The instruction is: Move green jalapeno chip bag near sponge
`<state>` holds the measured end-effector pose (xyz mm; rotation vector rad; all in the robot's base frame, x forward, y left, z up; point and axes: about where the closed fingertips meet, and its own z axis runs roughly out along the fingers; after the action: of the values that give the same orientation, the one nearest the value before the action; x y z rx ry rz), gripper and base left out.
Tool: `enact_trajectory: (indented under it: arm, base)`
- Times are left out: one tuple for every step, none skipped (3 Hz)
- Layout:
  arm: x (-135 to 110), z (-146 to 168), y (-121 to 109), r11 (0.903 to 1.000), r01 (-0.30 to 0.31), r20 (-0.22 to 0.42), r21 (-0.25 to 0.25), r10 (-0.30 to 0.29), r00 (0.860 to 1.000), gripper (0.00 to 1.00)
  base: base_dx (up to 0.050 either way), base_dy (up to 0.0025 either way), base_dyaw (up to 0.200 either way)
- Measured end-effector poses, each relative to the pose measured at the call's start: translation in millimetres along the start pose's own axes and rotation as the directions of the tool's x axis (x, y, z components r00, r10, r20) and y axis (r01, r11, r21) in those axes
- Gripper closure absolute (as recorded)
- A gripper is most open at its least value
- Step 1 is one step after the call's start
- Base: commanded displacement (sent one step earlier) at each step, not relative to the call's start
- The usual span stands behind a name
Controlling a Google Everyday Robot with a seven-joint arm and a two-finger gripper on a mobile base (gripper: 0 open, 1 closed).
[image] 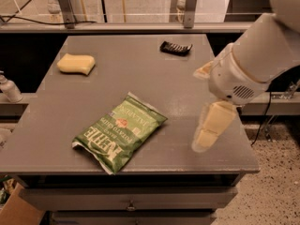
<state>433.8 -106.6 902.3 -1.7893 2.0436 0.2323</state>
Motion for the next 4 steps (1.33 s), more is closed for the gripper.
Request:
enact_trajectory:
  arm:
    - [-31.8, 37.1, 6.0, 0.9990, 0.014, 0.068, -0.042, -0.011, 0.998, 0.00]
    - [-57.6, 69.4, 7.6, 0.9970, 0.016, 0.120, -0.076, -0.007, 0.993, 0.00]
    - [-76.6, 98.1, 9.5, 0.9940, 0.020, 0.148, -0.108, -0.004, 0.989, 0.00]
    - [-88.9, 118.2, 8.8, 0.9921, 0.023, 0.166, -0.123, -0.002, 0.986, 0.18]
  base:
    - [0.000, 0.00000, 0.000]
    - [0.000, 0.00000, 0.000]
    - [0.000, 0.00000, 0.000]
    - [0.000, 0.00000, 0.000]
